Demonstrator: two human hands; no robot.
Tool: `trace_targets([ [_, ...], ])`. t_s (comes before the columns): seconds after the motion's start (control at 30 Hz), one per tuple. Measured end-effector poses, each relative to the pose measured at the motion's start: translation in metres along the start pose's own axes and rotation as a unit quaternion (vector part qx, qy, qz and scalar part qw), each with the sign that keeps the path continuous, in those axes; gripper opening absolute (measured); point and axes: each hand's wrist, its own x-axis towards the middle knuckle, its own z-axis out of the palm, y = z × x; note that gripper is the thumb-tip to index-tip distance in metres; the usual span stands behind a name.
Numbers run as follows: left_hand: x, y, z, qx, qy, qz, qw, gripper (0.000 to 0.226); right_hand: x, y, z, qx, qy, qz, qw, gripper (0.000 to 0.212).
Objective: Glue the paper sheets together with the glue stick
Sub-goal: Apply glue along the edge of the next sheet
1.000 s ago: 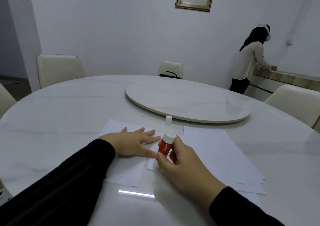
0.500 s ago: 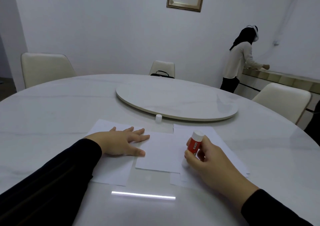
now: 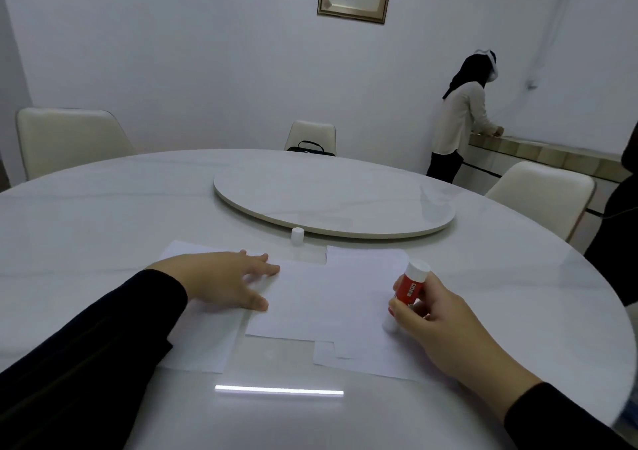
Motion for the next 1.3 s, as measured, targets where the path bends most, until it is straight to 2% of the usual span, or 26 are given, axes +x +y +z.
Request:
trace_targets([
  [0.1,0.003,0.027,-0.009,0.069,0.033,-0.004,0.997,0.079,0.0,-0.001,0.0,0.003,0.003,0.0,1.0,0.009],
  [0.2,0.012,0.058,-0.013,0.143,0.092,0.0,0.985,0.066,-0.001,-0.002,0.001,0.004,0.004,0.002,1.0,0.008],
  [0.27,0.022,0.08,-0.003,0.114,0.166,0.051,0.978,0.057,-0.001,-0.002,0.0,0.005,0.004,0.003,1.0,0.008],
  [0.3,0.026,0.091,0.007,0.074,0.176,0.088,0.978,0.056,-0.002,-0.002,0.0,0.005,0.005,0.003,1.0,0.008],
  [0.4,0.036,0.108,0.042,0.022,0.116,0.158,0.98,0.056,-0.003,-0.002,-0.001,0.004,0.005,0.006,1.0,0.009],
  [0.63,0.048,0.103,0.051,0.034,0.061,0.147,0.987,0.059,-0.007,-0.001,0.0,0.006,0.038,0.017,0.999,0.009],
  [0.73,0.046,0.103,0.05,0.029,0.063,0.147,0.987,0.059,-0.003,-0.001,-0.002,0.039,0.051,0.056,0.996,0.008],
  [0.83,0.044,0.104,0.051,0.026,0.066,0.154,0.986,0.058,0.009,0.004,-0.012,0.151,0.133,0.15,0.968,0.012],
  [0.93,0.043,0.106,0.051,0.026,0.066,0.154,0.986,0.057,0.027,0.003,-0.029,0.176,0.196,0.155,0.952,0.014],
  [1.1,0.043,0.107,0.052,0.031,0.072,0.15,0.986,0.057,0.062,-0.013,-0.017,0.114,0.11,0.075,0.985,0.012],
  [1.3,0.045,0.107,0.053,0.04,0.071,0.142,0.986,0.059,0.073,0.001,0.003,0.011,0.056,0.071,0.996,0.014],
])
